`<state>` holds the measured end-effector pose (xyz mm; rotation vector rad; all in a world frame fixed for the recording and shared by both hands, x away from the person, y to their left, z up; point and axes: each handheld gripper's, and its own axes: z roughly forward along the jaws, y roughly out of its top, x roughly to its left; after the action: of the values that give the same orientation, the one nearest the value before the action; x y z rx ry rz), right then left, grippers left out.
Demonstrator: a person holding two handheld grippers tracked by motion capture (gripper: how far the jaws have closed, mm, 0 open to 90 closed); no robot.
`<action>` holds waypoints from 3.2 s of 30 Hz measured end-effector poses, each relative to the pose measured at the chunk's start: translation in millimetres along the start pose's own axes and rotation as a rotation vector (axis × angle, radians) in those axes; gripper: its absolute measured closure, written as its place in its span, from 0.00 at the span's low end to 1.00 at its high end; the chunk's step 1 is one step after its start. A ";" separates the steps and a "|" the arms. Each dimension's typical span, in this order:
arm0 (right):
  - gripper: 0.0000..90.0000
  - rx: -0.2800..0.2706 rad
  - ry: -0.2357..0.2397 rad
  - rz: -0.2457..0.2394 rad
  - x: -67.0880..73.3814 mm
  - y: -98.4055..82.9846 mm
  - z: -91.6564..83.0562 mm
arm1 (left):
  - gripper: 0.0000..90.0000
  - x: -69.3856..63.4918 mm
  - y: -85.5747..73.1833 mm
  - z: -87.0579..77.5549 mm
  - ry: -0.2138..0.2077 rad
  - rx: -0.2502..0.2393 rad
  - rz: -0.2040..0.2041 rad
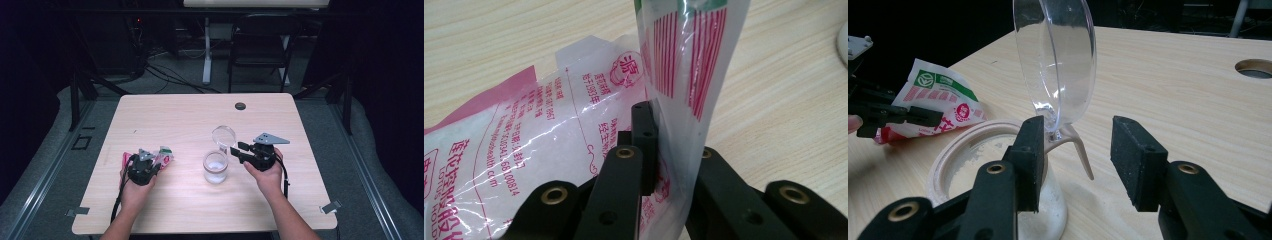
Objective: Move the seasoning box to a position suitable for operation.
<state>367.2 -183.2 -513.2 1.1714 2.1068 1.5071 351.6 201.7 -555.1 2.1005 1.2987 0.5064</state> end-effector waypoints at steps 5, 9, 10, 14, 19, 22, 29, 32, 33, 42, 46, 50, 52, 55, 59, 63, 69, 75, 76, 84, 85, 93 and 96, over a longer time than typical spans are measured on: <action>0.64 -0.002 -0.001 0.001 0.0 -0.2 -0.3 | 1.00 1.3 0.4 -1.5 0.001 -0.007 -0.007; 0.64 -0.005 0.004 0.002 0.4 -0.3 -0.5 | 1.00 3.5 0.8 -3.6 -0.008 -0.015 -0.019; 0.64 -0.006 0.003 0.002 0.4 -0.4 -0.6 | 1.00 4.0 0.9 -4.0 -0.008 -0.018 -0.020; 0.64 -0.002 -0.001 0.004 0.0 -0.4 -1.0 | 1.00 5.1 1.3 -6.1 -0.013 -0.024 -0.026; 0.64 -0.001 -0.002 0.003 0.0 -0.5 -0.9 | 1.00 6.7 2.4 -11.4 -0.015 -0.042 -0.032; 0.64 -0.003 -0.002 0.004 -0.1 -0.6 -0.8 | 1.00 8.4 3.0 -16.9 -0.018 -0.054 -0.038; 0.64 -0.001 -0.002 0.004 -0.1 -0.5 -1.0 | 1.00 15.2 5.8 -32.5 -0.025 -0.095 -0.068; 0.64 -0.009 -0.002 0.005 0.1 -0.4 -1.1 | 1.00 18.2 7.8 -38.3 -0.025 -0.109 -0.078; 0.64 -0.009 -0.003 0.006 0.1 -0.5 -1.2 | 1.00 19.0 8.8 -40.4 -0.021 -0.116 -0.080; 0.64 -0.013 -0.003 0.014 -0.9 -0.8 -1.8 | 1.00 30.4 19.2 -60.3 0.012 -0.137 -0.076; 0.64 -0.010 -0.005 0.012 -1.3 -1.0 -1.7 | 1.00 40.5 22.3 -74.4 0.050 -0.138 -0.053; 0.64 -0.008 -0.003 0.016 -1.9 -1.1 -1.8 | 1.00 50.7 25.0 -86.1 0.058 -0.145 -0.059; 0.64 -0.009 -0.004 0.017 -1.5 -1.4 -1.5 | 1.00 55.3 26.4 -89.4 0.056 -0.154 -0.071; 0.64 -0.013 -0.004 0.021 -0.8 -1.6 -0.6 | 1.00 61.8 30.1 -94.6 0.051 -0.157 -0.083; 0.64 -0.009 -0.005 0.017 -1.5 -1.5 -1.4 | 1.00 71.9 36.8 -102.3 0.050 -0.159 -0.083; 0.64 -0.012 -0.004 0.023 -1.9 -1.3 -1.9 | 1.00 88.1 40.8 -105.3 -0.017 -0.179 -0.168; 0.64 -0.013 -0.005 0.023 -2.0 -1.3 -2.3 | 1.00 96.9 45.4 -108.3 -0.019 -0.194 -0.190; 0.64 -0.012 -0.006 0.022 -2.6 -1.3 -2.4 | 1.00 98.1 53.0 -113.0 -0.007 -0.183 -0.169; 0.64 -0.011 -0.007 0.022 -2.6 -1.3 -2.4 | 1.00 97.7 54.4 -113.3 -0.009 -0.191 -0.169; 0.64 -0.014 -0.008 0.022 -2.7 -1.0 -3.0 | 1.00 86.8 66.8 -117.2 -0.060 -0.206 -0.148; 0.64 -0.016 -0.007 0.024 -2.5 -1.1 -3.1 | 1.00 84.0 68.4 -116.5 -0.065 -0.207 -0.141; 0.64 -0.019 -0.008 0.021 -3.5 -0.6 -6.1 | 1.00 62.5 79.7 -108.9 -0.115 -0.204 -0.094; 0.64 -0.021 -0.014 0.022 -3.6 -0.8 -7.4 | 1.00 52.7 84.2 -105.9 -0.133 -0.202 -0.065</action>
<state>364.3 -190.9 -511.6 1.1987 2.0704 1.5222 366.9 252.3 -419.8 1.8865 1.1844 0.4431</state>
